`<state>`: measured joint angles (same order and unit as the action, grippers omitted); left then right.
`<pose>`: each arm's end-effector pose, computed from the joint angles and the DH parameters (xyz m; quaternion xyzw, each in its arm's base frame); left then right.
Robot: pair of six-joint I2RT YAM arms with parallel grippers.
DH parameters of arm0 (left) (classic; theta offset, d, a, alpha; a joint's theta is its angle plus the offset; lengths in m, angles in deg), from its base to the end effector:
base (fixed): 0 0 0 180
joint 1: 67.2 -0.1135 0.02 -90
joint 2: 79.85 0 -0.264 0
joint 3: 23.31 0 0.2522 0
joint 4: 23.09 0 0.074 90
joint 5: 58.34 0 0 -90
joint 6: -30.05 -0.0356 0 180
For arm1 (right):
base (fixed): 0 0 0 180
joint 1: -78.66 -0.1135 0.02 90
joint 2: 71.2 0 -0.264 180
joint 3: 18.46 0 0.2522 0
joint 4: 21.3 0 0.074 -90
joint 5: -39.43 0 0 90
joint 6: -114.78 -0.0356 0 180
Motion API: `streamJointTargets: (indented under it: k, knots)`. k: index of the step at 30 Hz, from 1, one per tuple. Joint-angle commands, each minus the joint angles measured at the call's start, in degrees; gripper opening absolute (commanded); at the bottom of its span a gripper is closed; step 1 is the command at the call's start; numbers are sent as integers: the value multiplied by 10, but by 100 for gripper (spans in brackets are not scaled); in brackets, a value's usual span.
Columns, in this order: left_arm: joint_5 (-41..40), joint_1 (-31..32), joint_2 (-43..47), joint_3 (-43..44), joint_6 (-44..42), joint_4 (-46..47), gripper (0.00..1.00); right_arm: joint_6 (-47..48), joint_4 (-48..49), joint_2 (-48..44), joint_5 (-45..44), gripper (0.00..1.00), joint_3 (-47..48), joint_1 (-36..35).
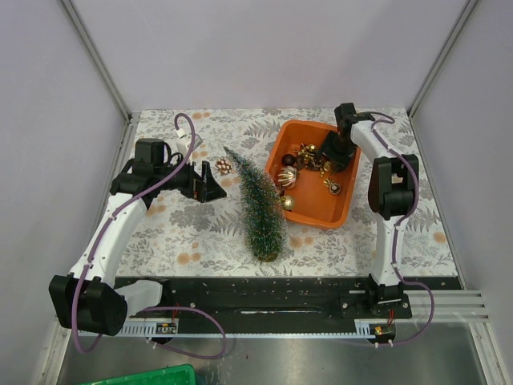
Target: Decorate the small christmas tree
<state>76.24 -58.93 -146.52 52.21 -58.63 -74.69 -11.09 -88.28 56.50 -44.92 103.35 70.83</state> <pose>0.2315 -0.0589 0.3273 0.2031 0.8370 -0.3773 0.3405 0.4597 0.0668 0.1919 0.2321 0.9600 0.1006 0.1199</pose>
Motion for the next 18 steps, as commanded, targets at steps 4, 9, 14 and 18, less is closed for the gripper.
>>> streamJointTargets:
  k: [4, 9, 14, 18]
  knots:
    - [5, -4, 16, 13, -7, 12, 99, -16, -15, -36, -54, 69, 54, 1]
    - [6, -3, 15, 13, -7, 14, 99, -16, -63, -11, -124, 69, 98, 2]
    - [9, -3, 10, 16, -8, 14, 99, -17, -93, -3, -158, 68, 110, 1]
    - [10, -3, 9, 17, -8, 16, 99, -15, -89, 5, -151, 67, 114, 0]
